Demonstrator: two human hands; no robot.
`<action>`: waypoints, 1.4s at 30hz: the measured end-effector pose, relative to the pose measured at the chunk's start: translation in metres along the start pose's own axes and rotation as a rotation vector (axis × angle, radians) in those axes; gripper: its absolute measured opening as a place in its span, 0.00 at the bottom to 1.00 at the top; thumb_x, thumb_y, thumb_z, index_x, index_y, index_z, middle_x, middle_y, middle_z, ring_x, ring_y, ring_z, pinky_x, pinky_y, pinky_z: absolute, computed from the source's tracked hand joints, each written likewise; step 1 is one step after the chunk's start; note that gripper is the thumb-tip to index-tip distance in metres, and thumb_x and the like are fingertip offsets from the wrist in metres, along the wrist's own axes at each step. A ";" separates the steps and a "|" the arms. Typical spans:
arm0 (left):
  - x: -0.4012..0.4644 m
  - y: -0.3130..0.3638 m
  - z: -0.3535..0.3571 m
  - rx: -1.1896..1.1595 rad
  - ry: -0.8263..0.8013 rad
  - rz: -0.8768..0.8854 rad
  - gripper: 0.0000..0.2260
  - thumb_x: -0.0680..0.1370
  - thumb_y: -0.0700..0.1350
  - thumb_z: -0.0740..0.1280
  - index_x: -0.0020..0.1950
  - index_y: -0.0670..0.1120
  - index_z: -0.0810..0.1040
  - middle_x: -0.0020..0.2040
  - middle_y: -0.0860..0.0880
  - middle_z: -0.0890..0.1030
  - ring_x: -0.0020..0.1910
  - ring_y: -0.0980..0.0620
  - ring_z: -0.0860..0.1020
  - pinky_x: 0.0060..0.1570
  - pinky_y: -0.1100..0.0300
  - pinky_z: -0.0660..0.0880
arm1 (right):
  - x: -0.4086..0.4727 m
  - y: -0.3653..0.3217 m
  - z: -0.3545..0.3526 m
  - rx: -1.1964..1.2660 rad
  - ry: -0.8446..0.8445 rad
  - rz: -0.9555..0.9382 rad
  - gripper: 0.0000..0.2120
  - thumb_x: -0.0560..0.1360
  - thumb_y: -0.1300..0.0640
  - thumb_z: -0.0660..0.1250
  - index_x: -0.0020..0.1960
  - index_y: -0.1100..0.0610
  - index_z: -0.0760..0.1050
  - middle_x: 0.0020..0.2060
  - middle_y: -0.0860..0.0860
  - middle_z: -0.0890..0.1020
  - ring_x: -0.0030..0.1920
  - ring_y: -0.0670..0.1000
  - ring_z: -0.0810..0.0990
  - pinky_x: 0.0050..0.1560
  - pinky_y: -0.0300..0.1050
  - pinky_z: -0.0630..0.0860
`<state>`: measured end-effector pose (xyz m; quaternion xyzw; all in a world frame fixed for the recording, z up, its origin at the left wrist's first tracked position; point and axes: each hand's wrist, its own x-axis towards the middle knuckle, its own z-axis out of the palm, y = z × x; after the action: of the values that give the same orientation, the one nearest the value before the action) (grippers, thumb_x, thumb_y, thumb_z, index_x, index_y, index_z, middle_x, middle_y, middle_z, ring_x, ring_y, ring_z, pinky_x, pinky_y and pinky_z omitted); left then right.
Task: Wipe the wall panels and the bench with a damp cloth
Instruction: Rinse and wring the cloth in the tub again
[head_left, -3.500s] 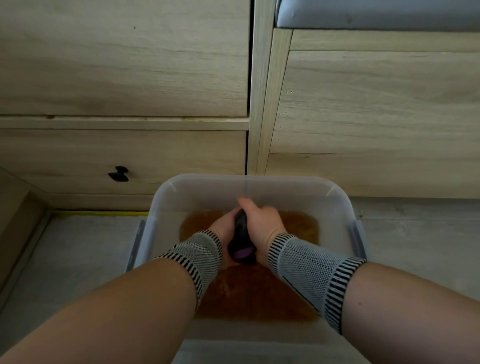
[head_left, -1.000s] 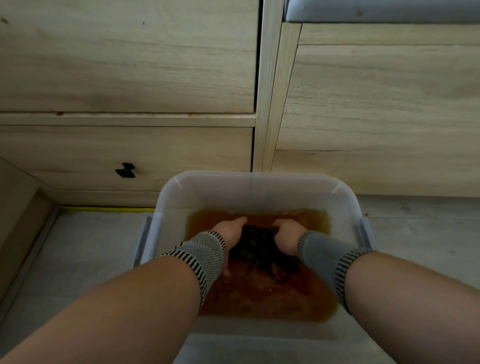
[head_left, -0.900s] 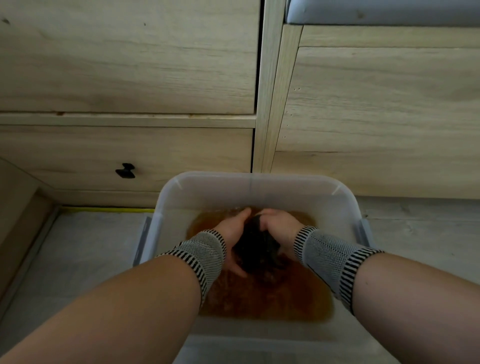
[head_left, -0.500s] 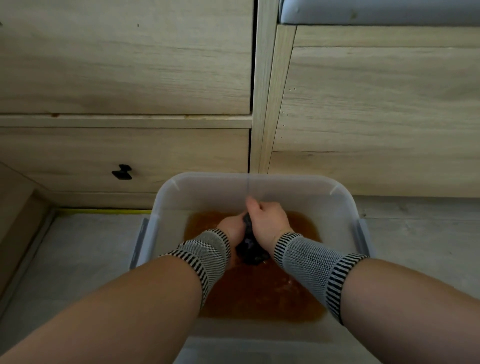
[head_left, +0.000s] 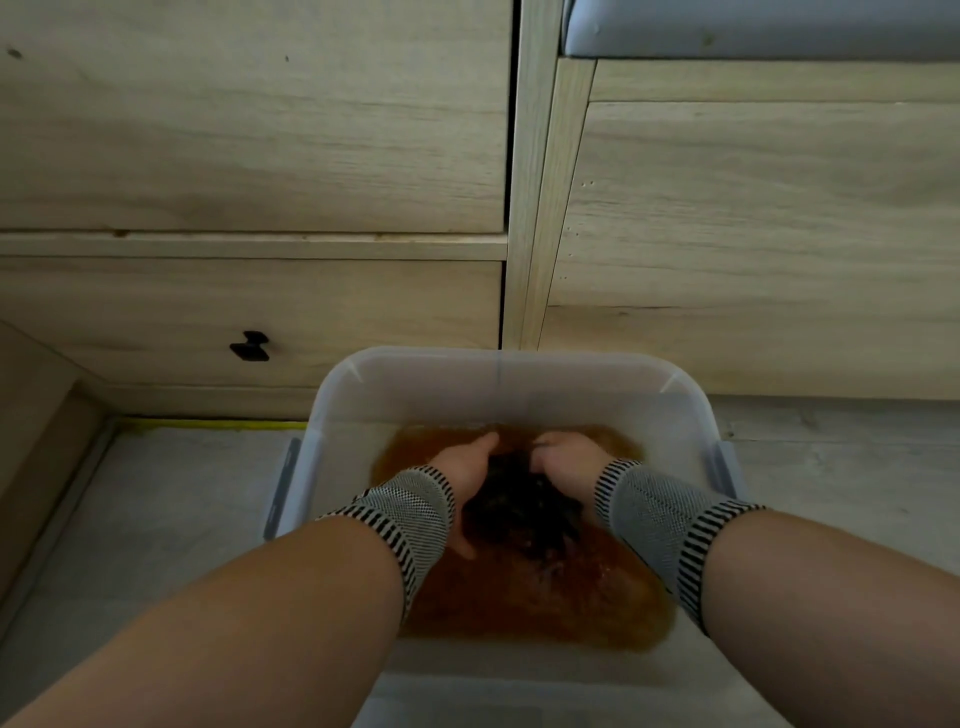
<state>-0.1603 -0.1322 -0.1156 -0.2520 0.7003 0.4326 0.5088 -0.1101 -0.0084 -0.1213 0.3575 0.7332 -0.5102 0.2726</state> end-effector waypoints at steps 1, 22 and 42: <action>-0.003 0.001 0.003 -0.015 -0.049 -0.017 0.31 0.78 0.65 0.61 0.75 0.48 0.66 0.73 0.39 0.69 0.69 0.32 0.69 0.59 0.29 0.72 | -0.005 -0.007 0.005 0.180 0.003 -0.031 0.15 0.77 0.59 0.61 0.61 0.64 0.76 0.59 0.63 0.79 0.58 0.63 0.78 0.62 0.55 0.75; 0.006 0.009 -0.018 0.356 0.210 0.176 0.20 0.86 0.46 0.52 0.73 0.36 0.68 0.71 0.37 0.71 0.69 0.39 0.70 0.68 0.52 0.66 | 0.009 0.033 0.006 -0.808 0.076 -0.180 0.23 0.77 0.56 0.65 0.70 0.55 0.65 0.62 0.56 0.73 0.60 0.56 0.72 0.58 0.47 0.73; 0.006 0.004 -0.001 -0.144 -0.145 0.093 0.22 0.78 0.58 0.67 0.61 0.40 0.79 0.51 0.39 0.83 0.47 0.41 0.82 0.41 0.50 0.82 | -0.013 -0.018 0.025 -0.056 0.267 -0.324 0.26 0.80 0.39 0.56 0.38 0.58 0.76 0.36 0.54 0.82 0.40 0.54 0.81 0.43 0.48 0.78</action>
<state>-0.1658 -0.1304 -0.1196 -0.2231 0.6398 0.5219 0.5181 -0.1156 -0.0392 -0.1097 0.2915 0.8246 -0.4750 0.0972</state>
